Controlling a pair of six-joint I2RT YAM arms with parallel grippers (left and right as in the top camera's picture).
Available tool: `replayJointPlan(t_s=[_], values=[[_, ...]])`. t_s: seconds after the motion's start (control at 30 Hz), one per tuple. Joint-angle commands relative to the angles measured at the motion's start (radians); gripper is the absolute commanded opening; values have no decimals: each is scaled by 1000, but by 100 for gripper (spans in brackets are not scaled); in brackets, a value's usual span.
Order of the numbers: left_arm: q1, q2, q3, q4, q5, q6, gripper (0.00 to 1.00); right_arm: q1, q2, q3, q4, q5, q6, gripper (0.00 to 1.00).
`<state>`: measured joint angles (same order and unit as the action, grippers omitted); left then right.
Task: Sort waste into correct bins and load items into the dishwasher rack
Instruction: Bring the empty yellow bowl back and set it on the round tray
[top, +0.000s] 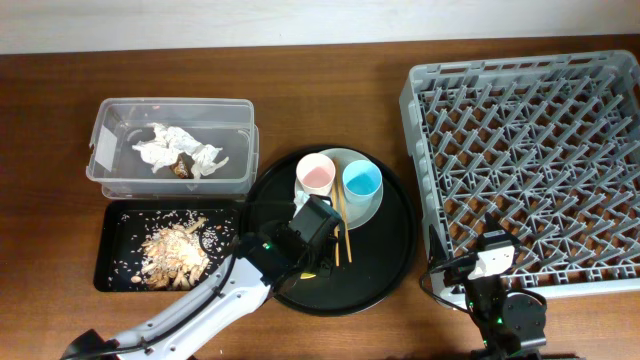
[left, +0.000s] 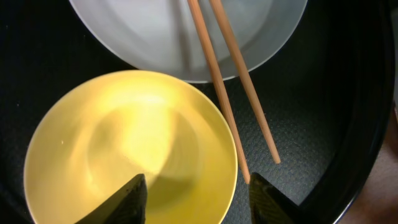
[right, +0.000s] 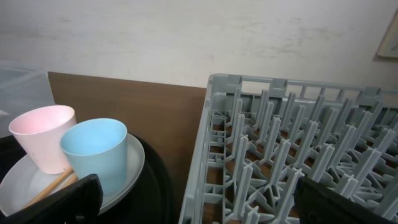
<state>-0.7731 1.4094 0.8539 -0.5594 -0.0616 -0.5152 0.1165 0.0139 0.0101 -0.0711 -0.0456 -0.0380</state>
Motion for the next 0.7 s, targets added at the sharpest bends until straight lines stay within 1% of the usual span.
replayJointPlan(t_s=[0.0,0.1,0.2,0.27,0.33,0.4,0.43,0.5,0.57,0.67], values=[[-3,-8,44,-3,-17,11,55,-6,-5,-5,-4,-2,-3,99],[-3,-29,100,-40,-77,15,55,-6,-5,-5,-4,-2,-3,99],[-3,-59,167,-101,-184,15,55,-6,-5,-5,-4,-2,-3,99],[-3,-80,191,-111,-236,15,55,-6,-5,-5,-4,-2,-3,99],[-3,-94,192,-108,-262,15,61,-6,-5,-5,-4,-2,-3,99],[-3,-99,192,-123,-331,15,72,-6,-5,-5,-4,-2,-3,99],[1,-99,192,-135,-363,14,72,-6,-5,-5,-4,-2,-3,99],[31,-99,201,-166,-361,-10,72,-6,-5,-5,-4,-2,-3,99],[124,-101,240,-222,-314,-22,73,-6,-5,-5,-4,-2,-3,99],[234,-115,303,-249,-250,-18,77,-6,-5,-5,-4,-2,-3,99]])
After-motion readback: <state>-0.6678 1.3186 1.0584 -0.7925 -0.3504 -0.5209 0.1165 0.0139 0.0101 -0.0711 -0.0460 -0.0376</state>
